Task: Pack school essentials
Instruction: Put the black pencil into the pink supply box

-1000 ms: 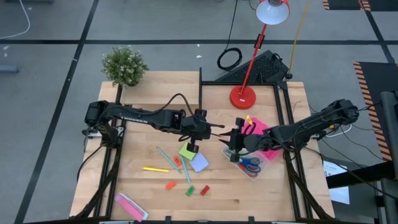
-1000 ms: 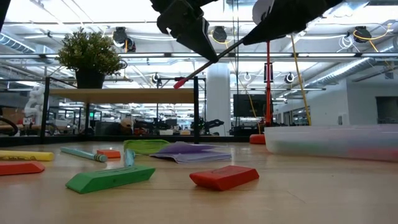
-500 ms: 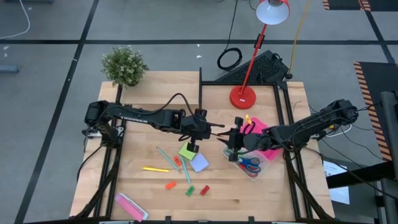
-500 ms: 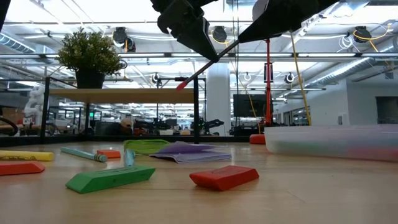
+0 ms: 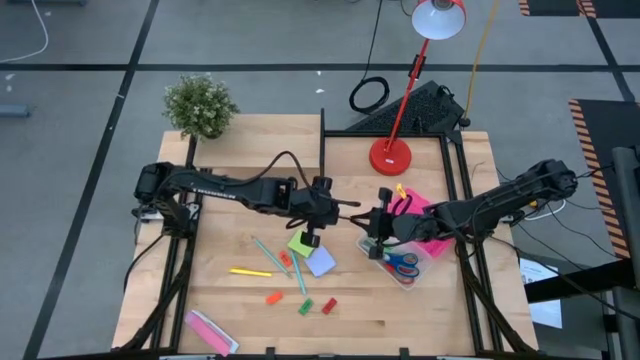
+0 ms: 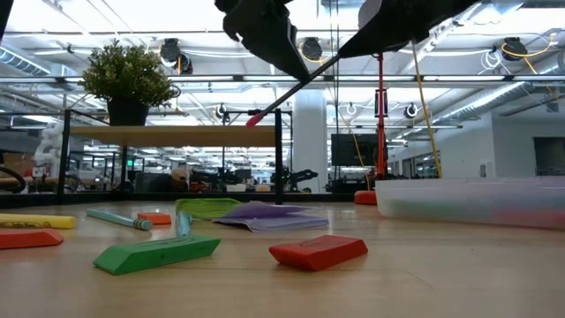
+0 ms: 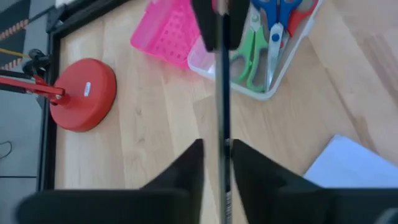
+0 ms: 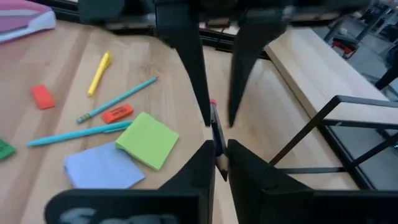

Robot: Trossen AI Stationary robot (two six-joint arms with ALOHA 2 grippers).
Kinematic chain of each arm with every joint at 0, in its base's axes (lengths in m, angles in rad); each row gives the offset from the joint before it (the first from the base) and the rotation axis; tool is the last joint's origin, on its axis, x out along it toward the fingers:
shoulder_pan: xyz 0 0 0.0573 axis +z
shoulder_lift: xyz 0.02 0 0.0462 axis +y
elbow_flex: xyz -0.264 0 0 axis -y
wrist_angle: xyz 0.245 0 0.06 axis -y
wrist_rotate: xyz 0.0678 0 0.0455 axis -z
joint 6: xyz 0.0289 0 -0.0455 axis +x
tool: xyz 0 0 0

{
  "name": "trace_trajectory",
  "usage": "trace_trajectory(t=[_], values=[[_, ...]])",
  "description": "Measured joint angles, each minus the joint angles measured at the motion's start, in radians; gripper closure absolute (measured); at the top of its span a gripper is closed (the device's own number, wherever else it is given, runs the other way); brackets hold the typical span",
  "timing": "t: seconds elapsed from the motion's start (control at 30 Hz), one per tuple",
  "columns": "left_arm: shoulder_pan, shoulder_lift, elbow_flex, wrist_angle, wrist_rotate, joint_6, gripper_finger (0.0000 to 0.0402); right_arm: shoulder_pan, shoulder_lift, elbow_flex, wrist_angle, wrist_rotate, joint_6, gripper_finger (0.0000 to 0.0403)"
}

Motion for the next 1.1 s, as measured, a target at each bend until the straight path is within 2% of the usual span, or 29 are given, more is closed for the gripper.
trace_trajectory(t=[0.17,0.33,0.47,0.6,0.87,1.0,1.1], values=[[-0.033,-0.037,0.0,0.003,-0.036,-0.045,0.0235,0.036,-0.037,-0.001,-0.071,0.001,0.047,0.0384],[-0.074,-0.111,0.0,-0.051,-0.036,-0.123,0.0193,0.102,-0.086,-0.001,-0.179,0.005,0.15,0.0384],[-0.108,-0.142,0.0,-0.152,-0.049,-0.233,0.019,0.18,-0.139,-0.001,-0.287,0.005,0.241,0.0381],[-0.155,-0.145,-0.002,-0.244,-0.108,-0.358,0.0199,0.271,-0.215,-0.001,-0.427,0.006,0.366,0.0382],[-0.269,-0.144,-0.058,-0.217,-0.162,-0.51,0.0215,0.477,-0.369,-0.001,-0.67,0.013,0.651,0.0381],[-0.322,-0.144,-0.074,-0.216,-0.19,-0.587,0.0215,0.546,-0.397,-0.001,-0.78,0.135,0.747,0.0381],[-0.354,-0.144,-0.076,-0.215,-0.213,-0.637,0.0215,0.563,-0.393,-0.002,-0.865,0.176,0.809,0.0381]])
